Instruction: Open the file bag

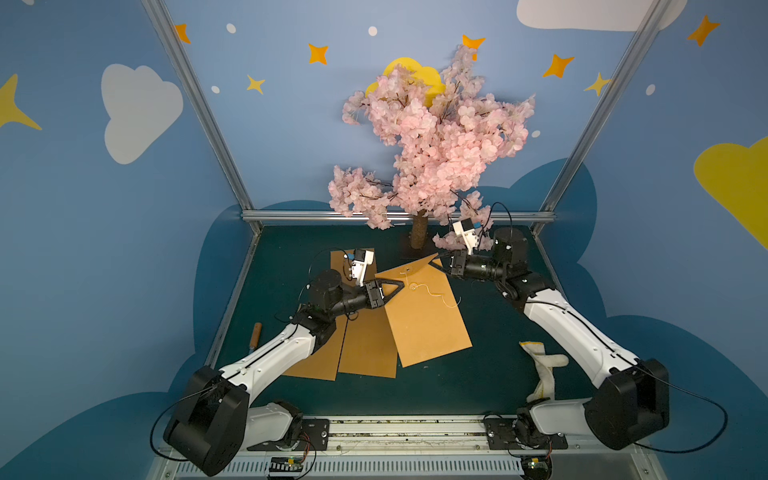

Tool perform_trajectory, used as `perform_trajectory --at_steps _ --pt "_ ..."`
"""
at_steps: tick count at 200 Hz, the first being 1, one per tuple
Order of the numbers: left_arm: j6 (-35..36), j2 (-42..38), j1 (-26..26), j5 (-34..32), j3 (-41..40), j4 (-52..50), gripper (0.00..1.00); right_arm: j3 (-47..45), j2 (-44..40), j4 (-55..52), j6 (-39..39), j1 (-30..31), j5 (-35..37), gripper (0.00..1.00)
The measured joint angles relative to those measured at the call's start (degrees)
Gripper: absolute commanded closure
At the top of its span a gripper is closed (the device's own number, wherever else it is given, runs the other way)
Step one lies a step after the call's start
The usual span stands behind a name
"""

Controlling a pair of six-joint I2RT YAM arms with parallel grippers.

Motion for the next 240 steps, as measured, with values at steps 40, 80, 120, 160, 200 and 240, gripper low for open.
perform_trajectory --at_steps 40,80,120,160,200,240 --pt "1.7 -0.9 0.0 -1.7 0.9 -2.5 0.59 -0.1 0.0 0.1 0.1 0.0 -1.0 1.00" --pt "2.5 -1.4 0.1 -2.7 1.1 -3.1 0.60 -0.1 0.0 0.2 0.0 0.1 -1.1 1.00" --pt "2.6 -1.7 0.8 -3.4 1.2 -3.4 0.56 -0.6 0.0 0.2 -0.3 0.4 -1.5 1.00" --pt "3.3 -1.9 1.7 -5.0 1.8 -4.2 0.53 -2.3 -0.1 -0.6 -0.7 1.1 -2.8 1.00" --pt "3.5 -2.0 1.7 -5.6 2.0 -4.5 0.61 -2.5 -0.6 -0.7 -1.1 1.2 -3.4 1.00" --pt "3.1 -2.1 2.1 -5.5 2.0 -4.4 0.79 -2.9 -0.9 -0.6 -1.7 1.2 -3.3 1.00"
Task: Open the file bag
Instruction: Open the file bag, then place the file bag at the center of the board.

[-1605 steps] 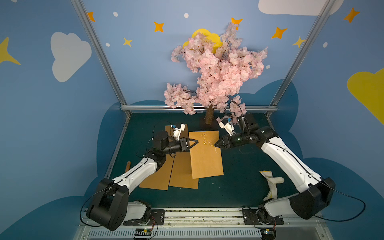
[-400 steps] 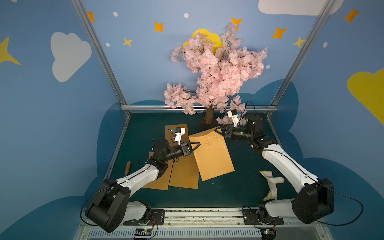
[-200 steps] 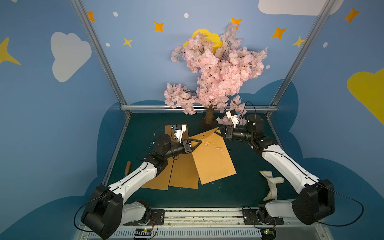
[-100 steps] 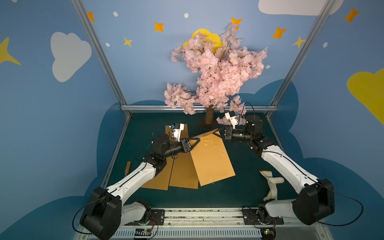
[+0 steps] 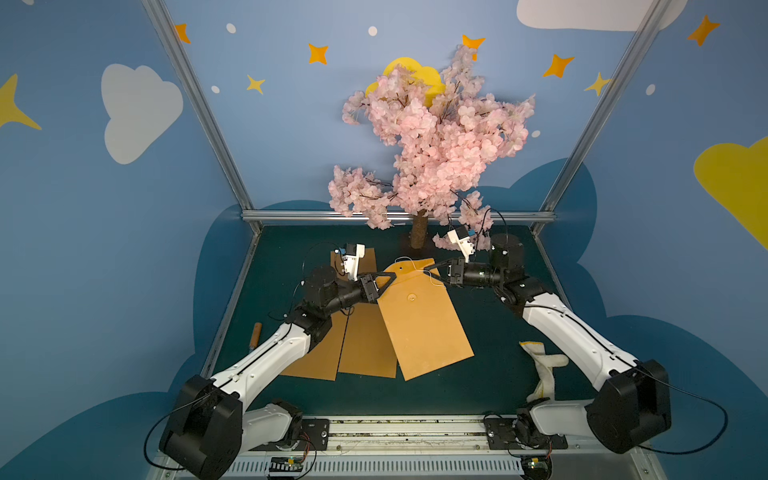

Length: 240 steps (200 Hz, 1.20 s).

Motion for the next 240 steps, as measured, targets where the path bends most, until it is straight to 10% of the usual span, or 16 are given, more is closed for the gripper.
perform_trajectory --at_steps 113,240 --pt "-5.3 0.0 1.2 1.8 0.0 6.9 0.97 -1.5 1.0 0.0 -2.5 0.7 -2.8 0.69" --pt "-6.3 0.0 3.1 1.2 -1.5 7.9 0.97 -6.3 -1.9 -0.4 -3.6 0.8 -5.6 0.95"
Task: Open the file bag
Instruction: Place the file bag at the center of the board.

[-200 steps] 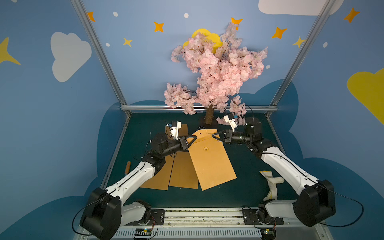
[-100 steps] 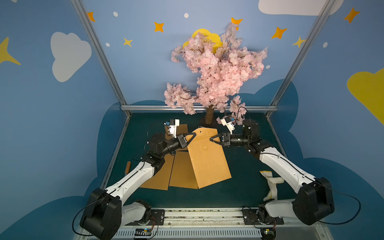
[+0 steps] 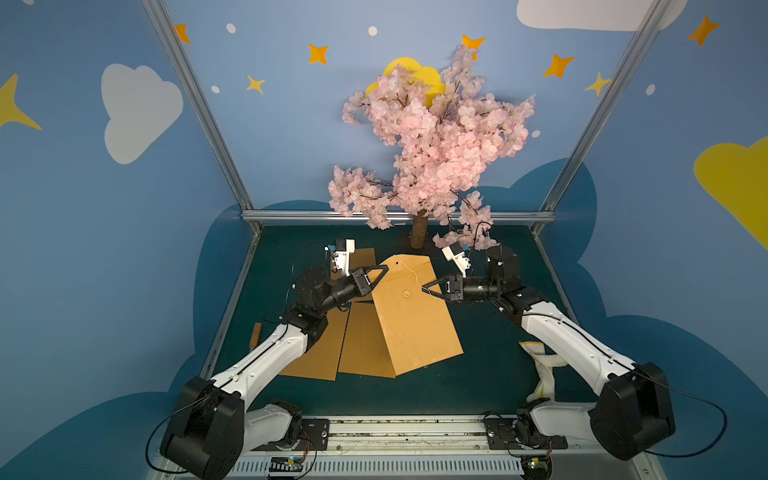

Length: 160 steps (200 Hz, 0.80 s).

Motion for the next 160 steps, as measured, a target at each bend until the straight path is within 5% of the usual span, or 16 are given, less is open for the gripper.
perform_trajectory --at_steps 19,47,71,160 --pt "-0.5 1.0 0.2 0.5 0.0 0.5 0.90 0.0 0.0 0.1 -0.3 -0.1 -0.2 0.98" --pt "-1.1 2.5 0.5 1.0 0.0 0.7 0.56 0.0 0.0 -0.3 -0.7 -0.1 -0.2 1.00" --pt "-1.1 2.5 0.5 1.1 0.0 0.2 0.41 0.0 0.0 -1.5 -1.4 -0.6 -0.2 1.00" --pt "9.0 -5.8 2.3 -3.0 2.8 -15.6 0.32 0.0 -0.1 -13.3 -5.6 -11.1 0.5 1.00"
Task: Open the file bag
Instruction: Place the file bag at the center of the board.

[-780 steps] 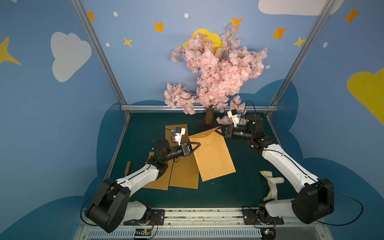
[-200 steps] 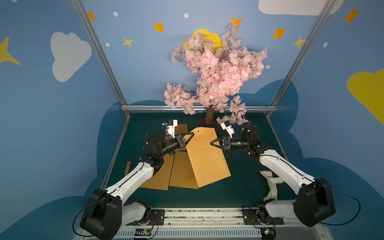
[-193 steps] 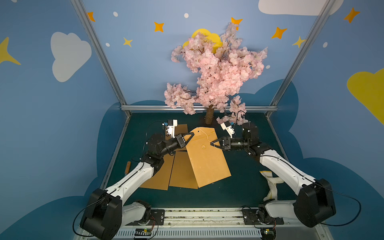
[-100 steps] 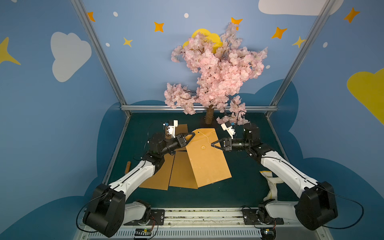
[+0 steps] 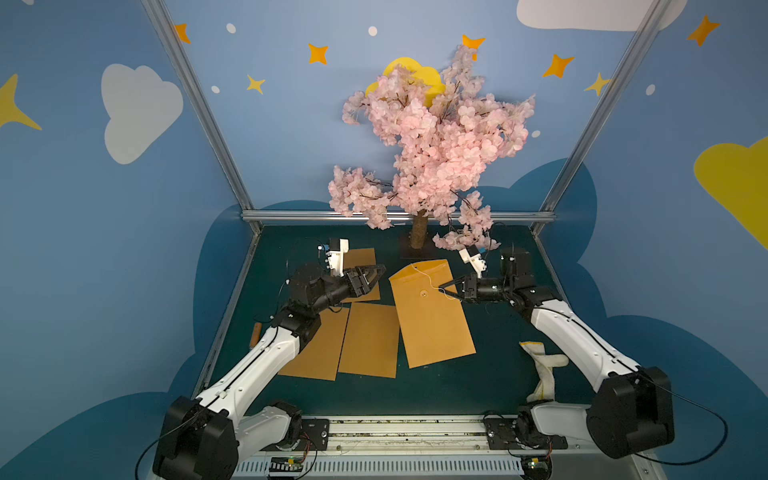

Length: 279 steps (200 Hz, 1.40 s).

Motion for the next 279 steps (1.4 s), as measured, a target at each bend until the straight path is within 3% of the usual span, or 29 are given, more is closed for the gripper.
perform_trajectory --at_steps 46,105,156,235,279 --pt "2.4 -0.3 1.0 -0.9 0.1 -2.8 0.31 0.0 0.2 -6.8 -2.6 -7.9 1.5 1.00" --pt "2.9 1.5 1.9 -1.1 0.1 -3.0 0.31 0.8 3.4 -15.8 -7.0 -11.1 5.0 1.00" --pt "2.9 3.4 2.9 -0.9 0.1 -2.6 0.31 3.4 6.3 -20.7 -10.1 -17.8 8.3 1.00" --pt "3.4 4.2 4.4 0.5 0.1 -2.1 0.31 20.2 21.6 -23.3 -14.9 -23.6 13.7 1.00" --pt "3.3 4.4 5.1 1.5 0.4 -2.1 0.31 36.0 35.6 -23.2 -17.5 -25.0 13.7 1.00"
